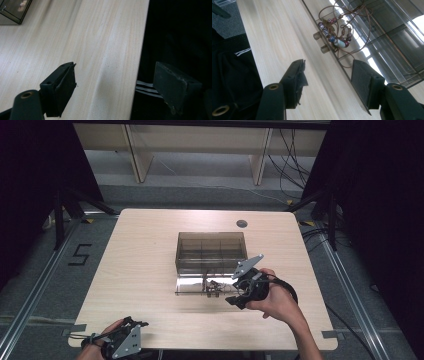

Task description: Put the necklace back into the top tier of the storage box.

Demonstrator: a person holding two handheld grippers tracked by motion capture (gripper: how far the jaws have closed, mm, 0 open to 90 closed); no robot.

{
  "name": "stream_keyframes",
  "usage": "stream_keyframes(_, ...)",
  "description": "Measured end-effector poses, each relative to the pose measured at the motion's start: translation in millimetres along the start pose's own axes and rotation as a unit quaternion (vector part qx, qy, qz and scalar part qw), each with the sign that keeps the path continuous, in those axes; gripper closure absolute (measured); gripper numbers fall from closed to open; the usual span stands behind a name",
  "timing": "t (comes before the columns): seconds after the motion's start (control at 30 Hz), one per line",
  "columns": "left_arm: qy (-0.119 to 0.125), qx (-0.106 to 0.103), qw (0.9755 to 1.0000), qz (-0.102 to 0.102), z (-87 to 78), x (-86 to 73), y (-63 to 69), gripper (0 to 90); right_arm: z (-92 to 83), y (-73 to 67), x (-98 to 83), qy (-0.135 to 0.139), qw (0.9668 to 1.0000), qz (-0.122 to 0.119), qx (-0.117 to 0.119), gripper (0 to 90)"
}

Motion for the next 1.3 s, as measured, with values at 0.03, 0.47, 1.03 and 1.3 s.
stream_keyframes(0.03, 0.0, -0.003, 1.0, -0.002, 0.3, -0.1, 0.7, 17.9, -1.2, -3.8, -1.9, -0.007, 0.9998, 0.018, 0.003, 44.9)
stream_keyframes(0.47, 0.0, 0.0, 1.0, -0.002, 0.7, 0.0, 0.6, 17.9, 4.6, -9.8, -9.1, 0.014, 0.9999, 0.005, -0.002, 43.0)
stream_keyframes(1.03, 0.011, -0.015, 0.9997, -0.012, 0.9, 1.8, 4.2, 17.9, 11.6, -23.5, -12.4, 0.03, 0.9992, 0.026, 0.01, 40.1)
stream_keyframes(1.3, 0.012, -0.013, 0.9998, -0.008, 0.1, 2.4, 3.6, 17.9, 12.2, -27.1, -17.2, 0.033, 0.999, 0.031, 0.004, 37.9)
Point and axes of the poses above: each handheld gripper's, and its own axes: z roughly forward along the jaws, x roughly out of its top, y roughly to its right, the point moved 7 cm from there along z, roughly forward along the jaws, and after that the axes turned 2 degrees about -z, right-handed, at the moved point
